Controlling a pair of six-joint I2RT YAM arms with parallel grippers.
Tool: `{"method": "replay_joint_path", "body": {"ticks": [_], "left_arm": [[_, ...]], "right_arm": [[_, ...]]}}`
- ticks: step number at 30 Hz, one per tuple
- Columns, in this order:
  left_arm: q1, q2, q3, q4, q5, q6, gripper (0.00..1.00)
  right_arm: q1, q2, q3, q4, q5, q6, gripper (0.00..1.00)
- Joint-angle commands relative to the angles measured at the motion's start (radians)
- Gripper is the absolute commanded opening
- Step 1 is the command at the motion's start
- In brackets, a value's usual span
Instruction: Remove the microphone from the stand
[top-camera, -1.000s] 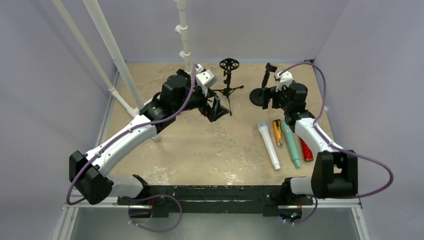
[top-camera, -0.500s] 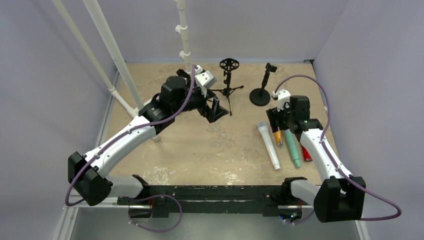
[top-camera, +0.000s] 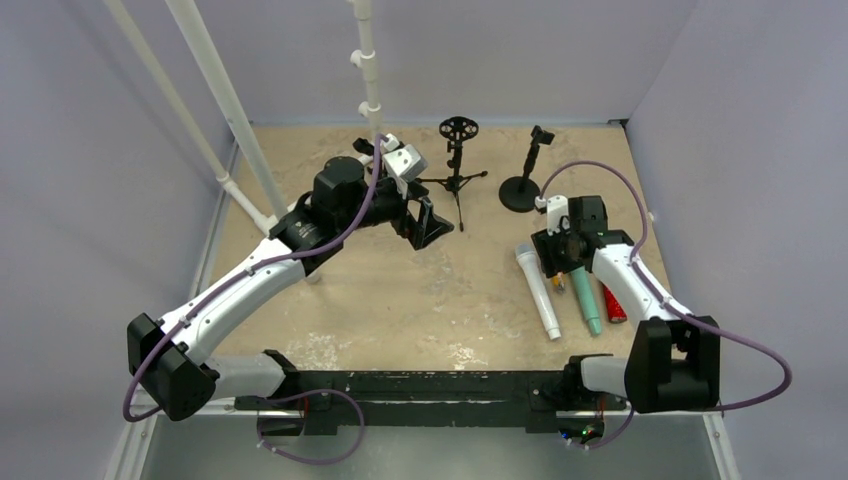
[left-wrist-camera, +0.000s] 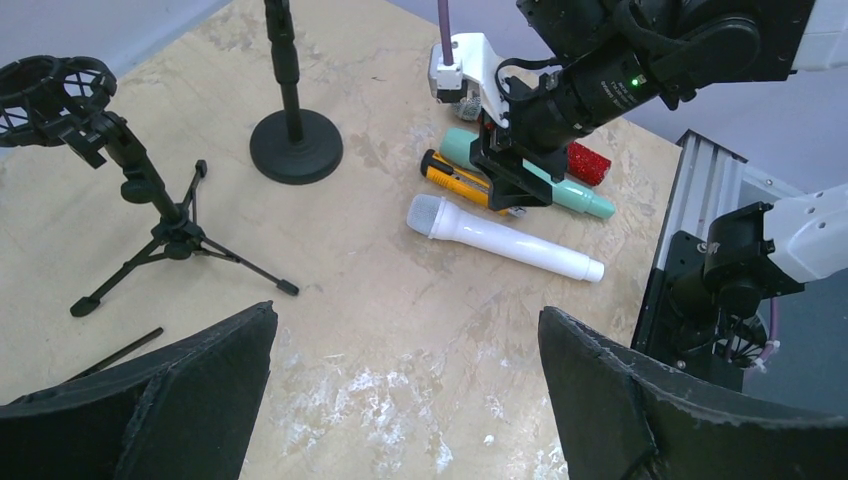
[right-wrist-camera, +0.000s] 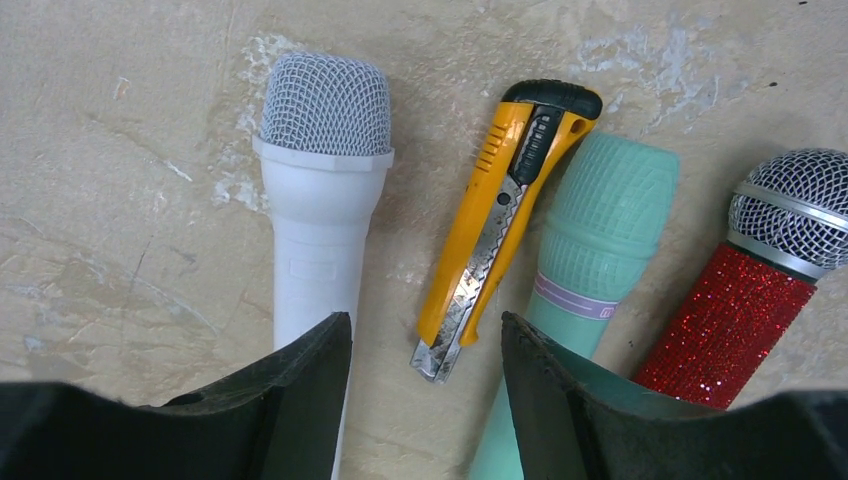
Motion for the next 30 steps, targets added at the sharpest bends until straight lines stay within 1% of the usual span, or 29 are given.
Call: {"method": "replay_joint_path", "body": {"ticks": [1,10,16,30], "left_arm": [[0.006,-0.027,-0.013,0.052,0.025,0.014,1.00],[0.007,-0.032,-0.020,0.058,0.029,0.013,1.00],[0.006,-0.033,-0.029,0.064,0.030,0.014,1.00],[0.010,-0.034,-0.035,0.071,0.030,0.014,1.00]], "right_arm": [[-0.001,0.013,-0.013,0.014,0.010,0.002,0.53],[-0.001,0.070,-0.012,0.020,0.036,-0.015,0.46],[-0.001,0.089,-0.009,0.027,0.070,-0.027,0.45],[-0.003,0.142,-0.006,0.027,0.088,-0.039,0.46]]}}
